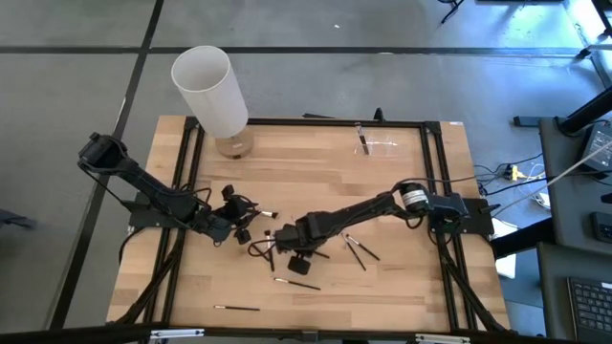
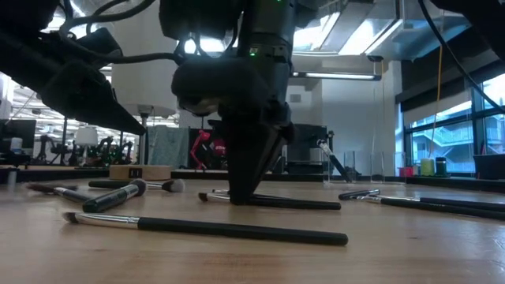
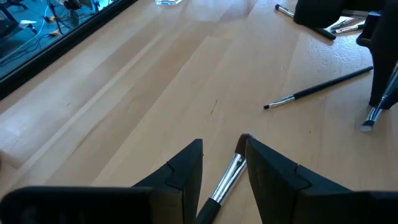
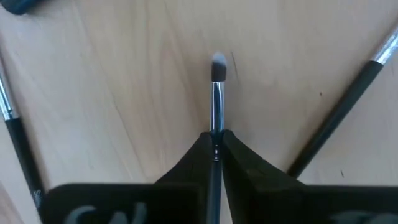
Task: Put items in baskets/containers
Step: Put the eyeshadow brush into the left side of the transparent organizer
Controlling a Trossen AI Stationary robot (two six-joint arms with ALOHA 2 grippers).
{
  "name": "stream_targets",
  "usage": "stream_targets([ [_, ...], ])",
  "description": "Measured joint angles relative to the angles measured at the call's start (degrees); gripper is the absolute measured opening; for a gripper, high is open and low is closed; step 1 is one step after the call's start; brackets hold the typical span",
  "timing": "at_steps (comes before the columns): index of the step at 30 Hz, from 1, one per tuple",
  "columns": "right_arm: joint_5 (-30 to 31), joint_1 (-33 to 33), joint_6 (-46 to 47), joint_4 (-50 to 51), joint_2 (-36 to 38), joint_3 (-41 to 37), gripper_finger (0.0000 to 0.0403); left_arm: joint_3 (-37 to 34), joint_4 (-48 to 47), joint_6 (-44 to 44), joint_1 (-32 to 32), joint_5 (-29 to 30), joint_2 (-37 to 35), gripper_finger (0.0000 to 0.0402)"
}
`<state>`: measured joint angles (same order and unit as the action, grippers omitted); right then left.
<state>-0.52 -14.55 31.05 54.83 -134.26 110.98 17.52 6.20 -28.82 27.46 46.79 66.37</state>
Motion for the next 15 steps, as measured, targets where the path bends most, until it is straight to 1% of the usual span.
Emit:
stream_targets([
  [4, -1.4, 0.1, -2.2, 4.0, 0.2, 3.3, 0.0017, 0.0, -0.2, 0.0, 0.0, -0.2, 0.0, 0.0118],
  [7, -0.5, 0.5, -3.2, 5.8, 1.9, 5.1, 0.0014, 0.0, -0.2, 0.0, 0.2, -0.4, 0.0, 0.0118],
  [11, 4.0, 1.5, -3.2, 8.9, 5.8, 5.3, 0.0010, 0.0, -0.3, 0.0, 0.4, -1.5, 0.0, 0.0118],
  [15, 12.0, 1.9, -2.1, 13.0, 10.6, 5.3, 0.0003, 0.0, -0.3, 0.0, 0.5, -2.6, 0.0, 0.0118],
])
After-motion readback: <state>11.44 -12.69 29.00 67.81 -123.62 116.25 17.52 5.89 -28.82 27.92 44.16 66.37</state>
